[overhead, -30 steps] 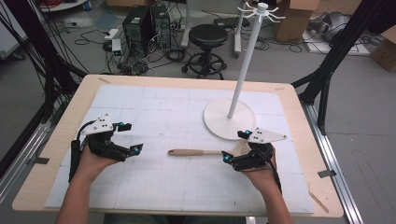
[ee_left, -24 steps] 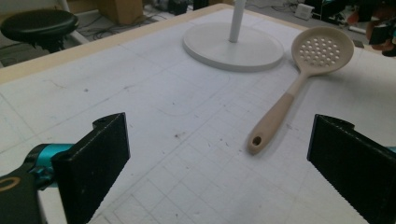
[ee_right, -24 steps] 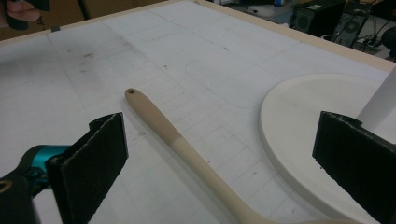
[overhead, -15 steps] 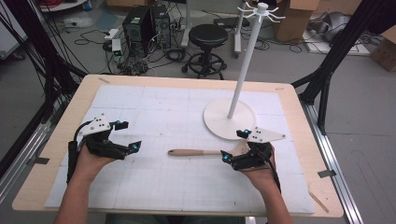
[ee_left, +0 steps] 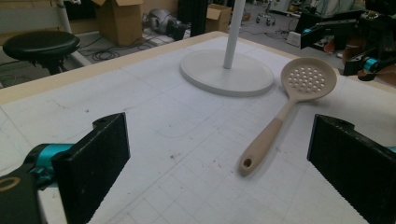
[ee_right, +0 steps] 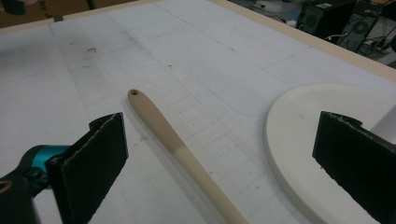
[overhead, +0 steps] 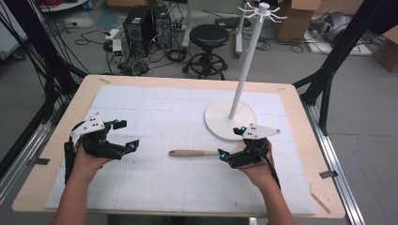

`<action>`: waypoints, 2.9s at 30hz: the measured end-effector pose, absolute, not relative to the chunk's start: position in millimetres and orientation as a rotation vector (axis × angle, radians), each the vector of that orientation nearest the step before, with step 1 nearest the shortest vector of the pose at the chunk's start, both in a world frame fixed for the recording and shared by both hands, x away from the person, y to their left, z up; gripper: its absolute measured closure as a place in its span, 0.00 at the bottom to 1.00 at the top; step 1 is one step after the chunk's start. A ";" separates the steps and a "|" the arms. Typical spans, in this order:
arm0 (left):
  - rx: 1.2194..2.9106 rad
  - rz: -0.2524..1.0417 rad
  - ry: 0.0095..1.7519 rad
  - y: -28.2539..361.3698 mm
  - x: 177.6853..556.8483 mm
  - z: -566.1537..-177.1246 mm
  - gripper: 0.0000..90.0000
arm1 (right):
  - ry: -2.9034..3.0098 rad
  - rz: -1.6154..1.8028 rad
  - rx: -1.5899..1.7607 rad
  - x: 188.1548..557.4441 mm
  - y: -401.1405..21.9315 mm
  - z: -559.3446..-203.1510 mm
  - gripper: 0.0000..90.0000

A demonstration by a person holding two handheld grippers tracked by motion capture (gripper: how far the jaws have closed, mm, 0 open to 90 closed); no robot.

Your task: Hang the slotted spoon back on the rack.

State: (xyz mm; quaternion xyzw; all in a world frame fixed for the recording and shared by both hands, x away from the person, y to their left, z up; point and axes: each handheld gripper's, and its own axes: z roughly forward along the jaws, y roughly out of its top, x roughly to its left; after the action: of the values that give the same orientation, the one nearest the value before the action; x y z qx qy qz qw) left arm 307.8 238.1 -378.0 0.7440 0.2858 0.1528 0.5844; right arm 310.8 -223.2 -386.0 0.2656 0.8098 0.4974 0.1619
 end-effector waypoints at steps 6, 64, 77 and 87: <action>1.735 0.355 0.663 237.4 310.1 -378.0 0.07 | 2.437 1.322 0.705 329.0 -200.9 -385.4 0.02; 1.750 0.397 0.627 235.1 306.1 -373.2 0.07 | 2.969 0.474 0.520 359.3 -120.2 -413.2 0.83; 1.737 0.399 0.641 239.4 306.5 -372.1 0.07 | 2.876 0.924 0.601 352.9 -147.9 -378.8 0.84; 1.734 0.396 0.637 239.1 305.5 -371.4 0.07 | 2.727 1.210 0.611 341.9 -177.1 -339.0 0.83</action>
State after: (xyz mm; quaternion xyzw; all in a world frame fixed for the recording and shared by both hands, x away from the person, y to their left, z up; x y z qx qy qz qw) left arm 305.5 239.1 -371.4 0.7437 0.2730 0.1697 0.5862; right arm 341.9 -177.1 -339.0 0.2005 0.8944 0.3969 0.0481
